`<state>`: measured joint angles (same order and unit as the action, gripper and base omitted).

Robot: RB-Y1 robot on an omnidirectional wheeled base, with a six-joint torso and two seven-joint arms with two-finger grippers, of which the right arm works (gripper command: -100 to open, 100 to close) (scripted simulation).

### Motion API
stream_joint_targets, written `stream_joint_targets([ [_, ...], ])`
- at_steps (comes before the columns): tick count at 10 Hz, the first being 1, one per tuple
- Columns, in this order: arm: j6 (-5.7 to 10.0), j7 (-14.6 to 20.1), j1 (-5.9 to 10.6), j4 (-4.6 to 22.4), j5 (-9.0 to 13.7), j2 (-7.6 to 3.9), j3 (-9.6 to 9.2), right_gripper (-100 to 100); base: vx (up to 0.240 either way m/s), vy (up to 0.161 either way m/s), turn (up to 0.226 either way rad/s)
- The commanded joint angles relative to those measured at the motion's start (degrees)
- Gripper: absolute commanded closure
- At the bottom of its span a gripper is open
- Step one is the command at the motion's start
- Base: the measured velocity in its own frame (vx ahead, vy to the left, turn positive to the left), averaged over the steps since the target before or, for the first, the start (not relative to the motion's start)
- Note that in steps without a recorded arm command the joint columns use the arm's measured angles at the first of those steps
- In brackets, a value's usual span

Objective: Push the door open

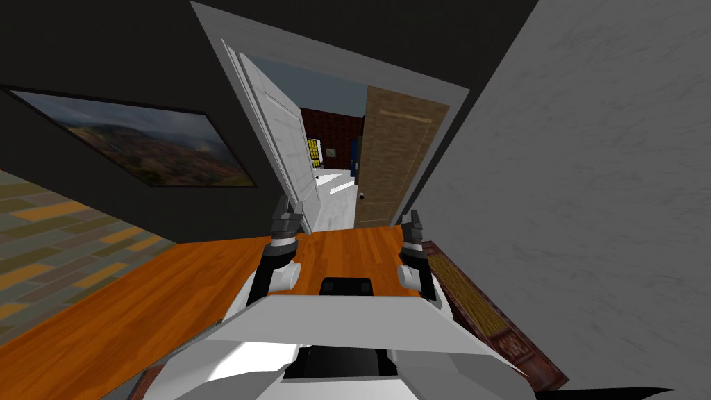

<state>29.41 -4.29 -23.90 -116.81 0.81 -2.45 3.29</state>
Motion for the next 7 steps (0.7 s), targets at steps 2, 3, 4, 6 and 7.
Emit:
stream_joint_targets([
  [2,1.06,-2.92,1.17,3.49,-1.26,-0.53,0.19,-100,0.086,0.01,-0.011],
  [3,1.39,-3.99,1.61,4.74,-1.74,-0.72,0.27,-100,0.095,0.013,-0.009],
  [4,1.72,-5.07,2.04,5.99,-2.22,-0.92,0.34,-100,0.105,0.006,-0.013],
  [6,2.42,-7.38,2.98,8.67,-3.25,-1.28,0.51,-100,0.104,0.014,-0.012],
  [7,2.78,-8.57,3.46,10.05,-3.79,-1.44,0.59,-100,0.086,0.023,-0.01],
])
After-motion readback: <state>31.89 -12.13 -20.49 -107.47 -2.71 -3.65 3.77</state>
